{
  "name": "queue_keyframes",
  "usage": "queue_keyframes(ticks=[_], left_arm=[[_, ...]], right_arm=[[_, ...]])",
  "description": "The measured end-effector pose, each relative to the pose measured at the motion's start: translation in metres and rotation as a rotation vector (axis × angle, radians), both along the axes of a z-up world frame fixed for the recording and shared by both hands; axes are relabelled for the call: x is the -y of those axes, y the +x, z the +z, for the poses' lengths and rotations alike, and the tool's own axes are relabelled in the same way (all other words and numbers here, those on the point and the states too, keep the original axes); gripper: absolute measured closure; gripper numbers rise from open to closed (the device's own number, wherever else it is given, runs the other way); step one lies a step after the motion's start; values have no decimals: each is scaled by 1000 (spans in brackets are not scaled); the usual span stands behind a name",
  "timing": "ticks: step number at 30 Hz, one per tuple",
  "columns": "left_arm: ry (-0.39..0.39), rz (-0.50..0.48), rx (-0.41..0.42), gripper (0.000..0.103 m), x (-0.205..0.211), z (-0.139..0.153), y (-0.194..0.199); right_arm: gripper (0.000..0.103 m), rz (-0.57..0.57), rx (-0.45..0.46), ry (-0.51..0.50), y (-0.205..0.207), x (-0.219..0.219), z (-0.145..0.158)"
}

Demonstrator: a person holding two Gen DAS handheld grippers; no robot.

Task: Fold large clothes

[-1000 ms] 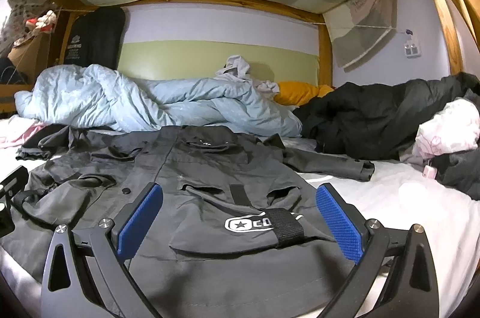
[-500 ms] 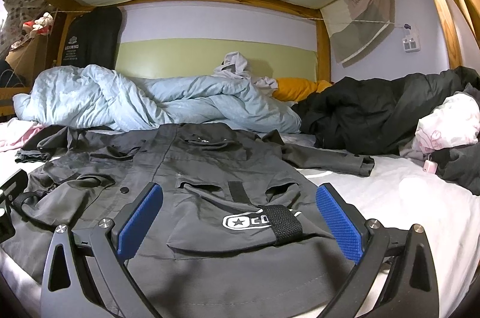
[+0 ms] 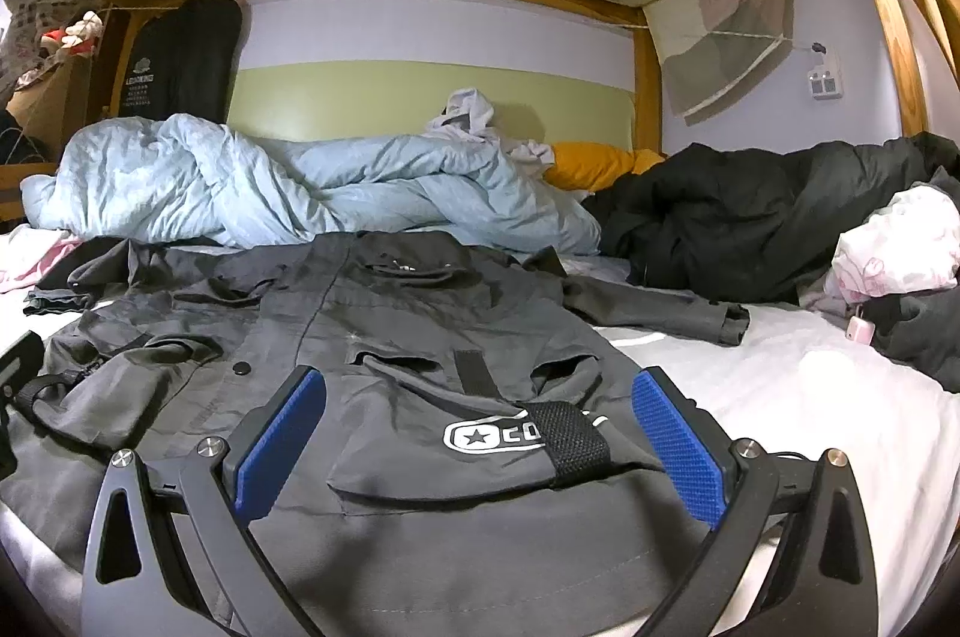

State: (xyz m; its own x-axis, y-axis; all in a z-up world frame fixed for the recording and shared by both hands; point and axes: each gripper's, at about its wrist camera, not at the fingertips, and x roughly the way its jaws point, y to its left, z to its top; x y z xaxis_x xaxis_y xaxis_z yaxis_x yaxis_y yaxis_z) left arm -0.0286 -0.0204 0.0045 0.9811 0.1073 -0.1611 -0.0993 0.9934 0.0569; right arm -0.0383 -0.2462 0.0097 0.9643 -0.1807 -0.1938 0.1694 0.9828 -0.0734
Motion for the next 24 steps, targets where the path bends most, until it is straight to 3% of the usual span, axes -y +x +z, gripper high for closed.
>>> queue_keyframes(ticks=[11,24], left_arm=[[-18,11,-36,0,-5,0,7],[-6,9,-59,0,-5,1,7]], right_arm=[[0,27,1,63,-1,11,1],[0,10,-41,29,8,3,0]])
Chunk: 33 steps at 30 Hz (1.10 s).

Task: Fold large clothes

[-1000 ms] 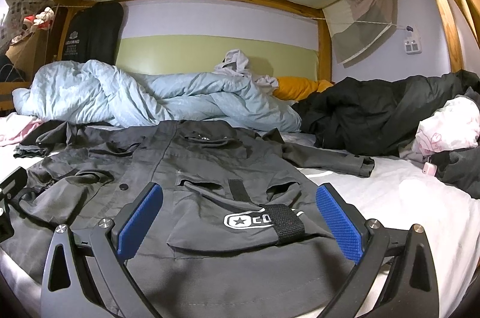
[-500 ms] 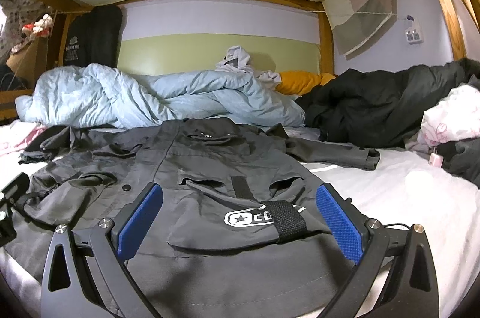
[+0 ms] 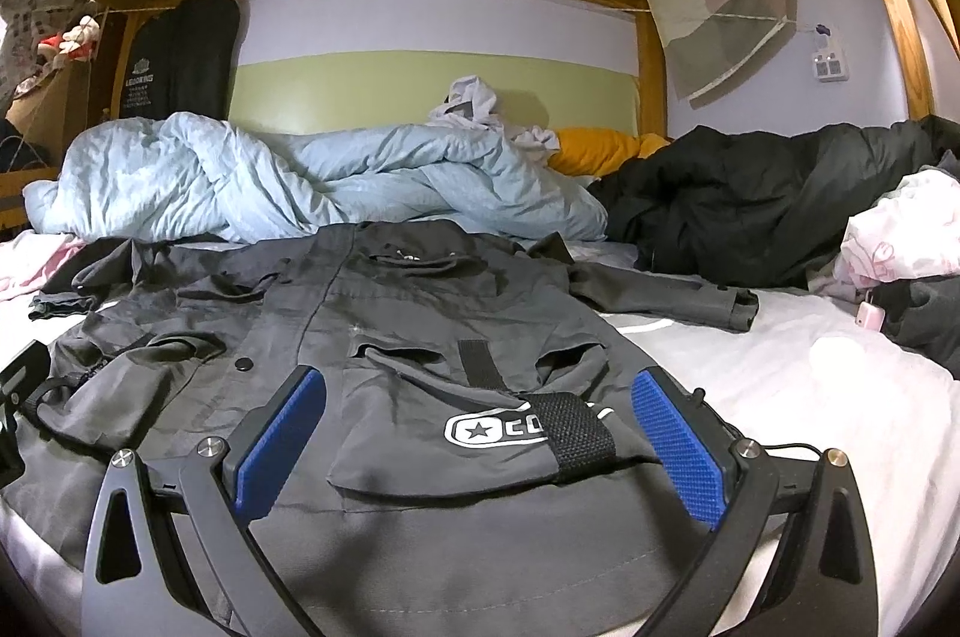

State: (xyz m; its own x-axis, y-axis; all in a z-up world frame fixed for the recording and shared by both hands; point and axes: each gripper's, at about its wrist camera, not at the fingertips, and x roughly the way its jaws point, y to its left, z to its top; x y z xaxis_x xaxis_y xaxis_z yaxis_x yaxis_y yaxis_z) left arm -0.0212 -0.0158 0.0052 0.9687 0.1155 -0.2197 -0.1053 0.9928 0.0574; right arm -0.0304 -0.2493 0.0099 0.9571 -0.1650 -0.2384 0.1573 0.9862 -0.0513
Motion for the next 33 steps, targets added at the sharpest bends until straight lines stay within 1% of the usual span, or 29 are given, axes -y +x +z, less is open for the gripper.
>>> queue_keyframes(ticks=[3,7,9,12,13,15,18,20,22,23,25,27,28,31,33], left_arm=[[-11,-10,-26,0,-1,2,2],[-48,-25,-83,0,-10,5,4],[-46,-40,-97,4,-13,9,4],[14,-33,-56,4,-16,30,-3],[22,-36,-42,4,-18,38,-6],[12,-44,-11,4,-23,56,-14],[-3,-46,35,4,-25,79,-26],[26,-31,53,2,-19,90,-33],[84,-2,64,0,-9,98,-38],[105,3,64,0,-5,101,-40],[119,-2,53,0,0,107,-43],[116,-20,28,0,1,113,-43],[109,-27,13,0,0,116,-43],[69,-35,-48,0,-8,121,-35],[39,-44,-85,0,-13,122,-29]], right_arm=[[0,6,-14,6,2,1,0],[0,52,-54,28,3,4,1],[0,77,-89,44,4,7,1],[0,120,-158,89,6,13,5],[0,132,-179,107,7,16,7],[0,137,-188,123,5,20,15],[0,134,-166,130,-4,24,30],[0,130,-160,106,-9,23,44],[0,97,-174,33,-12,18,60],[0,93,-175,15,-14,17,66],[0,95,-164,-10,-20,16,80],[0,113,-159,-15,-24,17,93],[0,125,-173,-24,-24,17,98],[0,131,-263,-67,-18,21,105],[0,129,-279,-55,-16,29,106]])
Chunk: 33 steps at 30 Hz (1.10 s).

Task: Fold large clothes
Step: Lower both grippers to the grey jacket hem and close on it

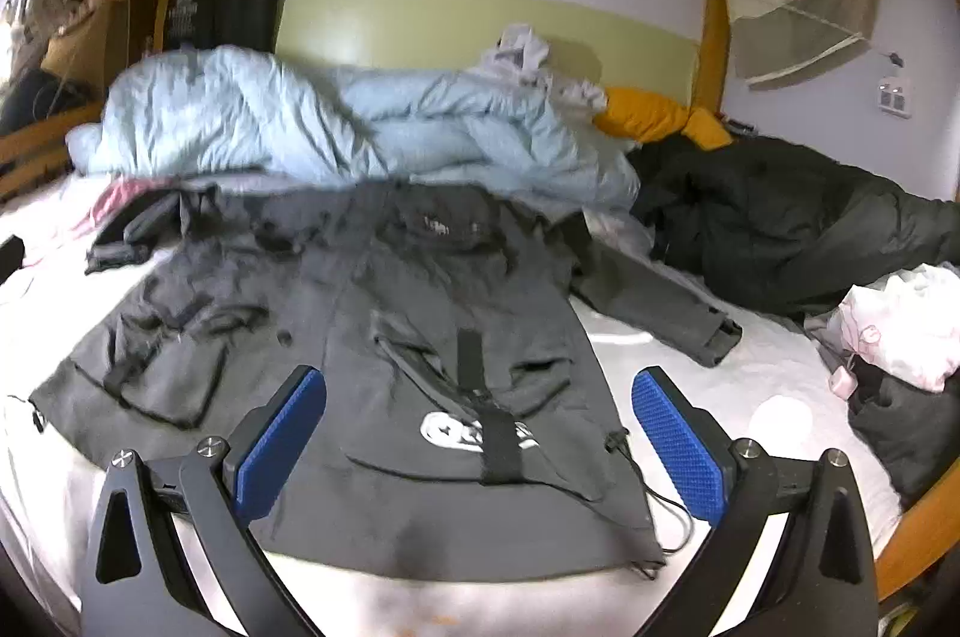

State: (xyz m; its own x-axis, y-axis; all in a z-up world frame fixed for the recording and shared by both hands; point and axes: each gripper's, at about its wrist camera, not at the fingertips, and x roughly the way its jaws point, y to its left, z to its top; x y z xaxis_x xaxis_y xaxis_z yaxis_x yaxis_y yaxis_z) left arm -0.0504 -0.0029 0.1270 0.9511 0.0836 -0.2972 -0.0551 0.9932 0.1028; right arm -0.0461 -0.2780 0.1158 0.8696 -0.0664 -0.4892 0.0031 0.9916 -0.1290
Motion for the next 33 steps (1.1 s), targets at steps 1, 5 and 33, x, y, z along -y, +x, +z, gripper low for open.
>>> queue_keyframes(ticks=[1,5,33], left_arm=[[-7,-1,-22,0,-3,-1,4],[-4,18,-75,0,-13,-10,16],[-245,157,-557,17,-153,-128,52]], right_arm=[[0,-17,13,9,0,7,0],[0,-32,19,14,6,27,-3],[37,11,-518,335,58,165,-113]])
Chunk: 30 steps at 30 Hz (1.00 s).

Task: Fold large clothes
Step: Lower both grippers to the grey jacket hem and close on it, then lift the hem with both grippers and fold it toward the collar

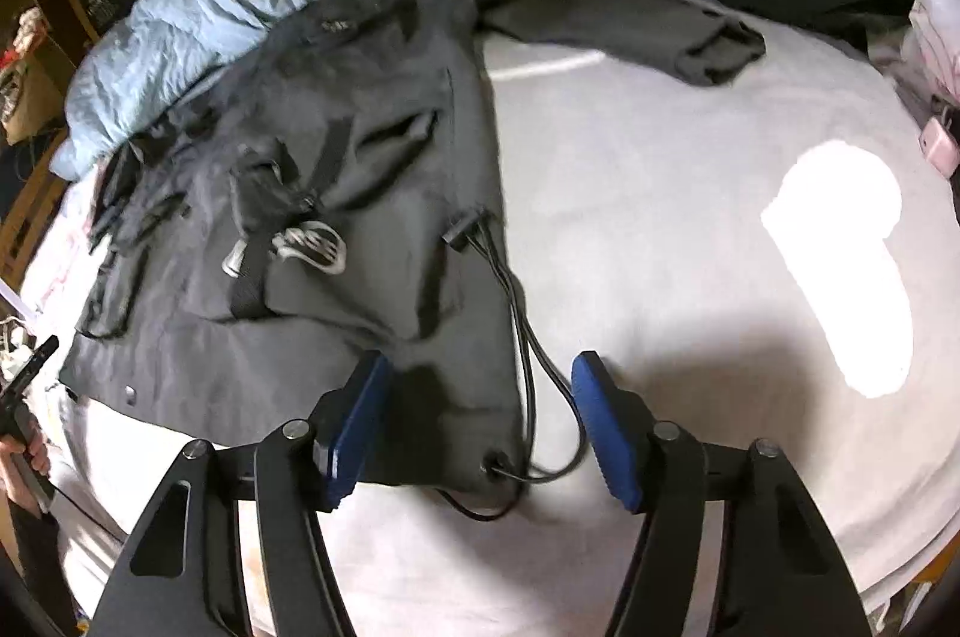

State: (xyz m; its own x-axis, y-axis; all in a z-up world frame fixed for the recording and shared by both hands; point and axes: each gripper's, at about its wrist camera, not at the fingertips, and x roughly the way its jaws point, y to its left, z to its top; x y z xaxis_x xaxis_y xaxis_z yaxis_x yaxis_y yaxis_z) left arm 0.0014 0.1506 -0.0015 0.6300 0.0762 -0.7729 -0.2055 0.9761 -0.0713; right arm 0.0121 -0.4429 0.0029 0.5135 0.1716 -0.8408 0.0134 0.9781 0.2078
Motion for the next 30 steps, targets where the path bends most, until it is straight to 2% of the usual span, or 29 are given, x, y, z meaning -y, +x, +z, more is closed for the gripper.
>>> queue_keyframes(ticks=[3,8,9,10,11,12,13,15,17,19,22,24,27,30], left_arm=[[-126,-3,-48,21,-9,-17,5],[-204,-9,-29,22,-13,-19,0],[-235,-23,-30,27,-11,-19,-1],[-259,-47,-29,32,-8,-19,-2],[-279,-78,-22,57,-3,-17,-4],[-312,-110,-23,79,2,-17,-5],[-326,-121,-28,82,7,-18,-5],[-270,-108,-17,92,14,-15,-6],[-267,-86,26,94,11,-3,-12],[-245,-78,83,95,11,15,-25],[-257,-74,119,96,10,41,-42],[-252,-89,135,96,15,63,-51],[-200,-123,197,97,26,100,-68],[-155,-131,248,97,30,124,-71]], right_arm=[[38,1,-6,5,-2,0,-4],[38,-23,-22,75,-1,3,-9],[42,-19,-26,78,0,1,-11],[47,-7,-29,80,1,-2,-13],[69,9,-31,91,2,-4,-15],[81,16,-38,110,3,-6,-16],[85,9,-35,148,3,-5,-18],[93,9,-30,197,3,-3,-18],[95,11,23,181,-4,-4,-8],[97,4,127,172,-19,-2,14],[98,-17,242,239,-44,7,42],[99,-30,261,222,-57,5,52],[99,-29,295,238,-74,0,72],[99,-30,379,171,-87,-5,100]])
